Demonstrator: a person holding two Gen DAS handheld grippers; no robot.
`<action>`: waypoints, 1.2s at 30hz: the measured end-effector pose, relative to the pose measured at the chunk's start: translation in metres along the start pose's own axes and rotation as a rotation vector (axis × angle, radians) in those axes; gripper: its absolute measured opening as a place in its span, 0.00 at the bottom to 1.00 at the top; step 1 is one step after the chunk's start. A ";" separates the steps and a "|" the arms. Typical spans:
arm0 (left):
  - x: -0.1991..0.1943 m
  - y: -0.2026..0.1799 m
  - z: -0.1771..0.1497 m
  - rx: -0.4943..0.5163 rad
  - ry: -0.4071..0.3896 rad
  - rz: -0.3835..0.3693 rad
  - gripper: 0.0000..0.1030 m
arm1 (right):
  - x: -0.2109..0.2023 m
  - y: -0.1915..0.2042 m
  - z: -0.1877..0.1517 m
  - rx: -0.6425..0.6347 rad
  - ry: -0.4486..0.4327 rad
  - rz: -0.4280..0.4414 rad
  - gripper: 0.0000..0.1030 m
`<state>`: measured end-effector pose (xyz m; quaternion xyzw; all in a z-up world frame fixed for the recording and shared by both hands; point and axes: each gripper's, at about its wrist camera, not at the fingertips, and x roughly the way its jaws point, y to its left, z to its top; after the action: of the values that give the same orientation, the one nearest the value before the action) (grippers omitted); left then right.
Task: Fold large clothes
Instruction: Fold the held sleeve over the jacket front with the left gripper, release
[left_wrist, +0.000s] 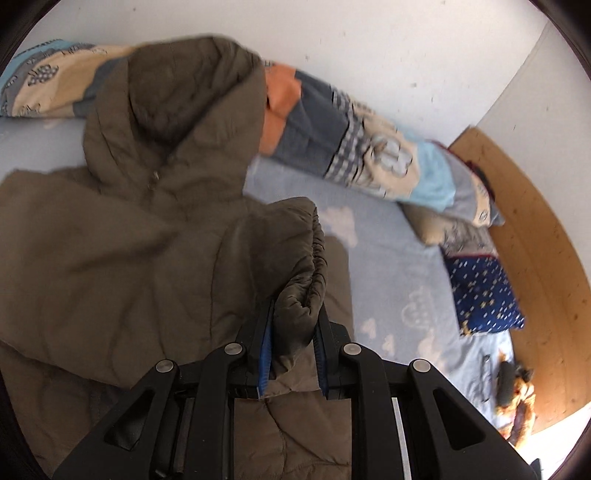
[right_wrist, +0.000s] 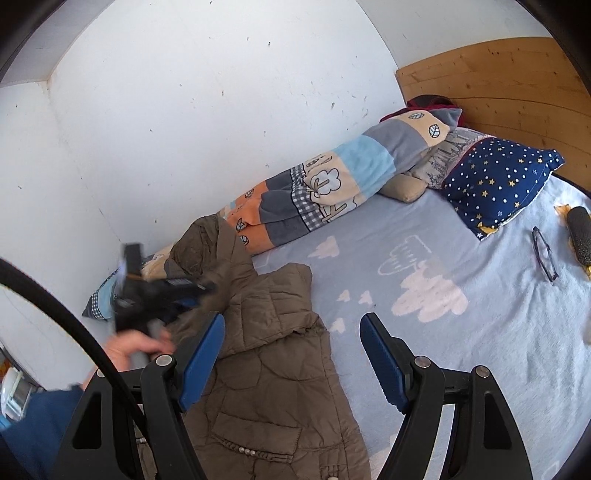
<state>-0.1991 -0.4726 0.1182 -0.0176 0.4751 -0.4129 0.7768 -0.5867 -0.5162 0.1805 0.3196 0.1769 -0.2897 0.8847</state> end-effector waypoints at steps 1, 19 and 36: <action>0.007 -0.001 -0.005 0.009 0.009 0.009 0.17 | 0.000 0.000 0.000 0.001 0.000 0.000 0.78; -0.028 0.006 -0.036 0.019 0.065 -0.131 0.67 | 0.025 -0.005 -0.004 0.054 0.042 -0.044 0.78; -0.061 0.231 -0.016 -0.082 0.028 0.342 0.69 | 0.044 0.015 -0.013 0.003 0.080 -0.049 0.78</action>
<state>-0.0796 -0.2748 0.0570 0.0377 0.4985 -0.2552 0.8276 -0.5451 -0.5160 0.1560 0.3276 0.2197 -0.2985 0.8691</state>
